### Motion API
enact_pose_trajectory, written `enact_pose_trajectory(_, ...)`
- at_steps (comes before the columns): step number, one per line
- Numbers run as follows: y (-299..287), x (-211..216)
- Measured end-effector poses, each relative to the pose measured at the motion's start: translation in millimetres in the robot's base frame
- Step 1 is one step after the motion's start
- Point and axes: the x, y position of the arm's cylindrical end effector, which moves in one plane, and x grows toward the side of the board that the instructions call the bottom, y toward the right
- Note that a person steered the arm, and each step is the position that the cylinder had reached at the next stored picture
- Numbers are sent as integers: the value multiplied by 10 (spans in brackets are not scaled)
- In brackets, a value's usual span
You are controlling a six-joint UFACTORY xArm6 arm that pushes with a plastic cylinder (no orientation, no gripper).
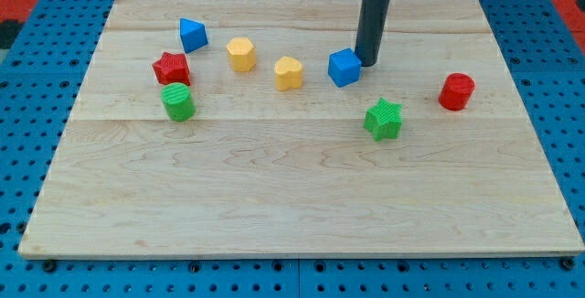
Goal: Move the cube towards the top center
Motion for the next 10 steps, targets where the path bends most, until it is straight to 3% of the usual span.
enact_pose_trajectory(3, 288, 477)
enact_pose_trajectory(5, -163, 459)
enact_pose_trajectory(7, -326, 109)
enact_pose_trajectory(10, -624, 138)
